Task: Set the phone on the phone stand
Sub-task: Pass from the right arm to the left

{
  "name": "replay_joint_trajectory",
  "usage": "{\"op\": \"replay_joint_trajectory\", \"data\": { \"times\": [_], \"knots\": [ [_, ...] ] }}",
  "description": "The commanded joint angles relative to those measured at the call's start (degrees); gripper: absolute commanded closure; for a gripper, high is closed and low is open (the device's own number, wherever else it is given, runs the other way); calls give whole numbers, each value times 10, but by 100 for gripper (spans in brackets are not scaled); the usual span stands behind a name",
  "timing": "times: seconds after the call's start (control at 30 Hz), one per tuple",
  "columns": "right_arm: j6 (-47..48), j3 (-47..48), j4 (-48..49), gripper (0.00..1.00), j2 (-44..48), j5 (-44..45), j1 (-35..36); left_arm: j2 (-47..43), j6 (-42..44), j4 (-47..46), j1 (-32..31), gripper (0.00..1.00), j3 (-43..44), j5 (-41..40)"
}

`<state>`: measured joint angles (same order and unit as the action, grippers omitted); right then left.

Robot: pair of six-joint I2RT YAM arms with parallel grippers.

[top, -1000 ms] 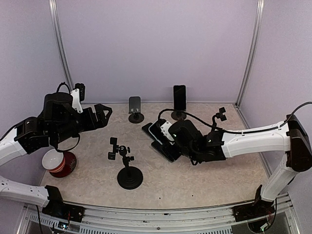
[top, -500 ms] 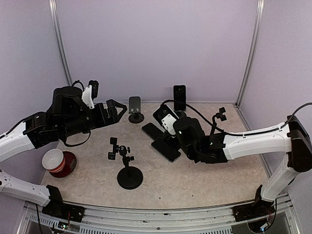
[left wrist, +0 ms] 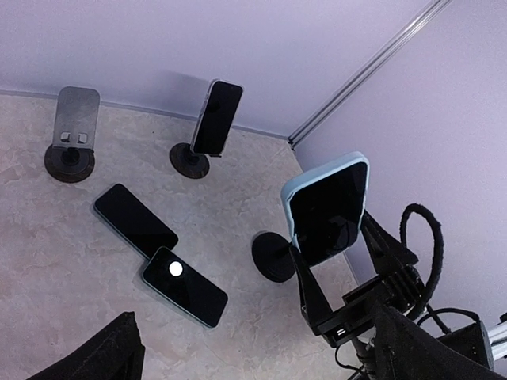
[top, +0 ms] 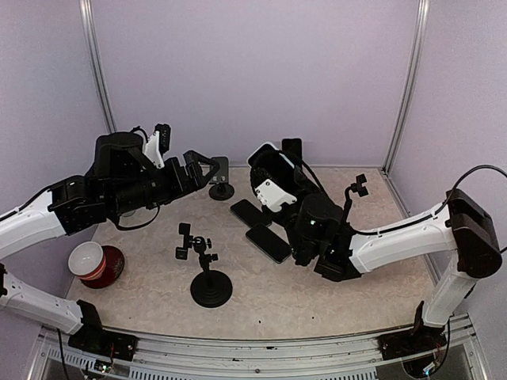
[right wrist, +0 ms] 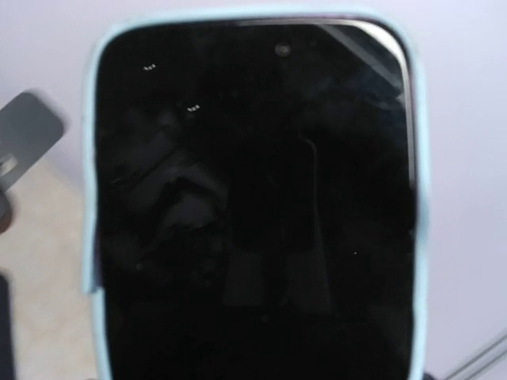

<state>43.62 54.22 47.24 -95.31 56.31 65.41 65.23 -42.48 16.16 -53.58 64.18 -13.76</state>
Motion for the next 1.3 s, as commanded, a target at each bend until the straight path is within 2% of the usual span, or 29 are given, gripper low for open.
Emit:
{"op": "replay_joint_trajectory", "data": {
  "times": [0.0, 0.2, 0.3, 0.47, 0.87, 1.27],
  "knots": [
    [213, -2, 287, 53, -44, 35, 22, 6, -20, -36, -4, 1, 17, 8],
    [402, 22, 487, 56, -124, 21, 46, 25, -20, -41, -3, 1, 37, 25],
    [450, 44, 533, 57, -152, 15, 54, 35, -18, -38, -2, 1, 46, 31],
    [453, 62, 527, 57, -167, 10, 62, 40, -21, -45, 3, 1, 42, 40],
    [496, 87, 574, 62, -198, -5, 78, 45, -49, -84, 63, 1, 14, 127],
    [485, 95, 574, 62, -201, -7, 84, 71, -103, -91, 91, 1, 10, 200]
  ]
}}
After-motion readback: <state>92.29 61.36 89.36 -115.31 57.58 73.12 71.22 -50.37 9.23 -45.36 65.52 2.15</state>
